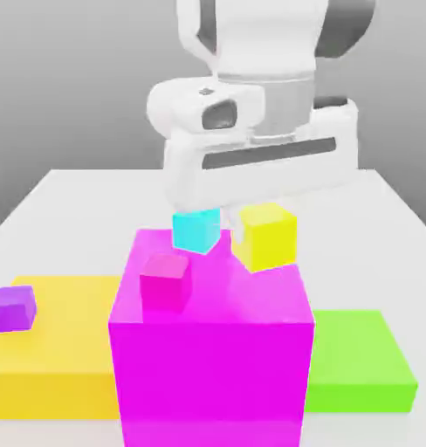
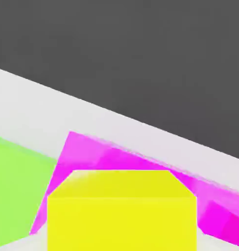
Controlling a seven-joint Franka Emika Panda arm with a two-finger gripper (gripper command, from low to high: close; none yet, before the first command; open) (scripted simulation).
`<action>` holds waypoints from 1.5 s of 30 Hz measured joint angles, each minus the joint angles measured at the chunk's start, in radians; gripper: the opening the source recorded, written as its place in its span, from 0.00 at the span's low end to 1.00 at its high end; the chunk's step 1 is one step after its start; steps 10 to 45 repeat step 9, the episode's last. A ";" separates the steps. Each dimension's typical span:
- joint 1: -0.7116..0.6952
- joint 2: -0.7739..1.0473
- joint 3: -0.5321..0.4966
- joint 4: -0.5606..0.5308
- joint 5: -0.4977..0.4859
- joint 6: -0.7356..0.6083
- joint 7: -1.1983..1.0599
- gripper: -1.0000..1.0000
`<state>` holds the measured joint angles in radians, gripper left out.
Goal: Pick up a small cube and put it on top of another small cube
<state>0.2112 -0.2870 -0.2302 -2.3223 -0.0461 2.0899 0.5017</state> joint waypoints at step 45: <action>-0.050 0.054 -0.035 -0.071 -0.020 0.077 0.007 1.00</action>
